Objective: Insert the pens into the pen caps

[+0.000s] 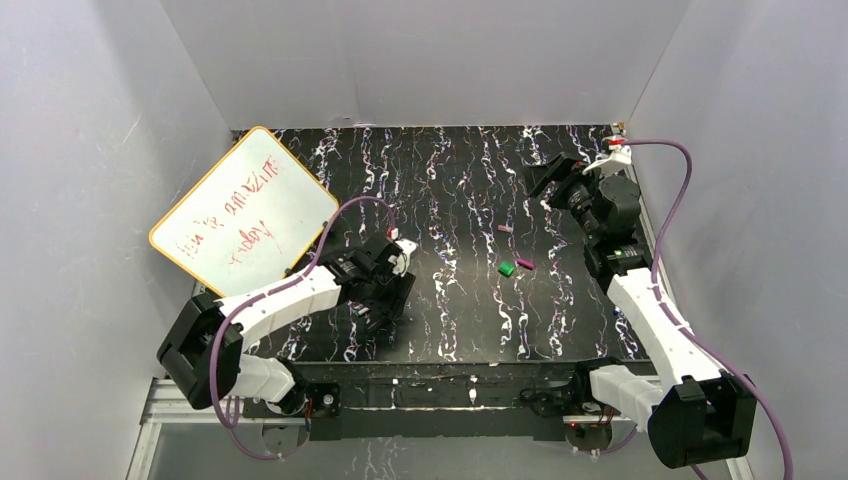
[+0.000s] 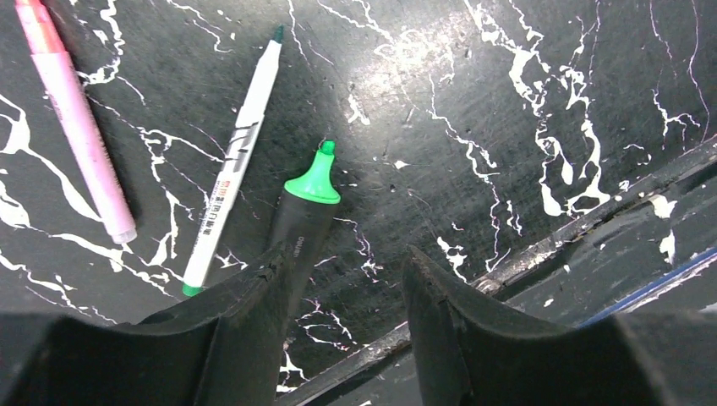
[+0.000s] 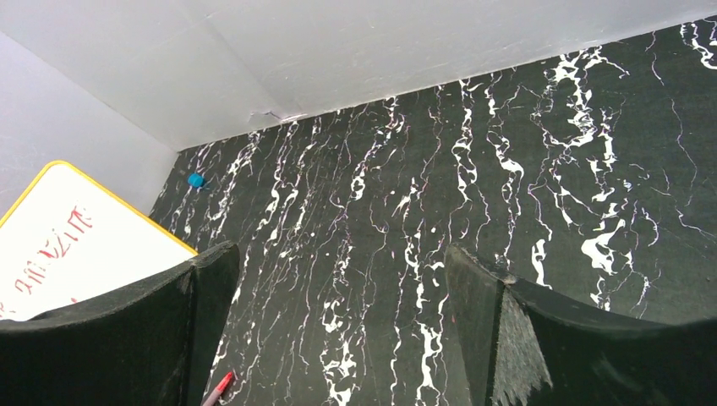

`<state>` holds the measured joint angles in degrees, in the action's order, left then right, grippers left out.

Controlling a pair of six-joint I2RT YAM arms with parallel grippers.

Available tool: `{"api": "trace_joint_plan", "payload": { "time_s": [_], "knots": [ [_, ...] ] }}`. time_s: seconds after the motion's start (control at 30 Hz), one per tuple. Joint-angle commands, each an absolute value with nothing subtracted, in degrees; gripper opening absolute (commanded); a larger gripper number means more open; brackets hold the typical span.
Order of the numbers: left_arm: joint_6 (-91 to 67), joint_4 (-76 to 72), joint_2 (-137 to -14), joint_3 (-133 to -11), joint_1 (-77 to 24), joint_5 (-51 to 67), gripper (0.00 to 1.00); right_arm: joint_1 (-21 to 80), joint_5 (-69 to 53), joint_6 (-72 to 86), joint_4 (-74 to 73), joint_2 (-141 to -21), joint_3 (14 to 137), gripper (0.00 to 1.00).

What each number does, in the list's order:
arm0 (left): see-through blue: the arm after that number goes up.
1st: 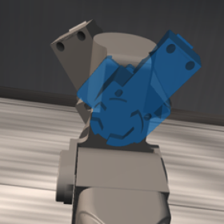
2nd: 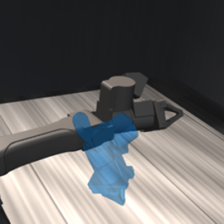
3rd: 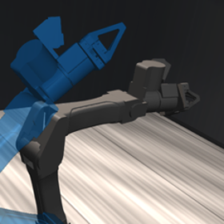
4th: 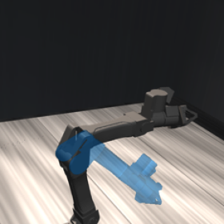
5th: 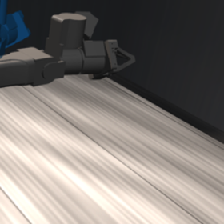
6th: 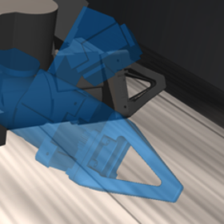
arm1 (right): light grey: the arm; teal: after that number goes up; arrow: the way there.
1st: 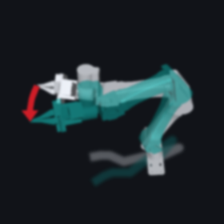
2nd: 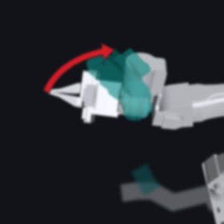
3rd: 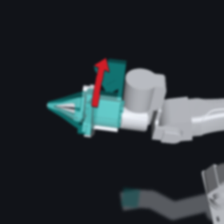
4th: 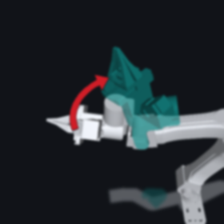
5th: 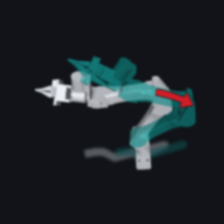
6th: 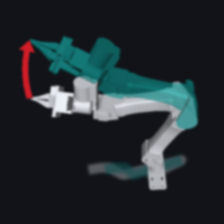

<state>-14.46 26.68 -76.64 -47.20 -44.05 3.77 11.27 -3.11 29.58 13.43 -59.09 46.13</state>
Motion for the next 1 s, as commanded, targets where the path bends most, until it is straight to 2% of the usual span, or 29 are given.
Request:
{"api": "trace_joint_plan", "payload": {
  "time_s": [0.0,0.1,0.27,0.6,0.83,0.9,0.97],
  "knots": [
    [-16.6,27.8,-77.6,-45.9,-45.0,2.1,0.45,11.3,-1.8,28.2,15.2,-57.4,45.8,0.99],
    [-17.2,27.1,-78.8,-44.6,-45.0,1.2,0.41,11.3,-1.7,28.1,15.2,-57.3,45.7,0.99],
    [-17.3,26.7,-82.4,-44.6,-45.0,-3.1,0.46,11.3,-1.6,27.7,15.3,-57.0,45.4,0.99],
    [-16.3,23.9,-89.3,-47.2,-45.0,-0.5,0.43,11.3,-1.3,27.2,15.4,-57.1,44.9,0.99],
    [-16.0,23.7,-90.7,-47.3,-45.0,0.0,0.12,11.3,-1.2,27.1,15.5,-57.2,44.7,0.99],
    [-15.9,23.5,-90.9,-47.4,-45.0,0.0,0.0,11.3,-1.1,27.1,15.5,-57.2,44.6,0.99],
    [-15.8,23.7,-90.5,-47.8,-45.0,0.0,0.0,11.3,-1.1,27.0,15.5,-57.2,44.6,0.99]
  ]
}}
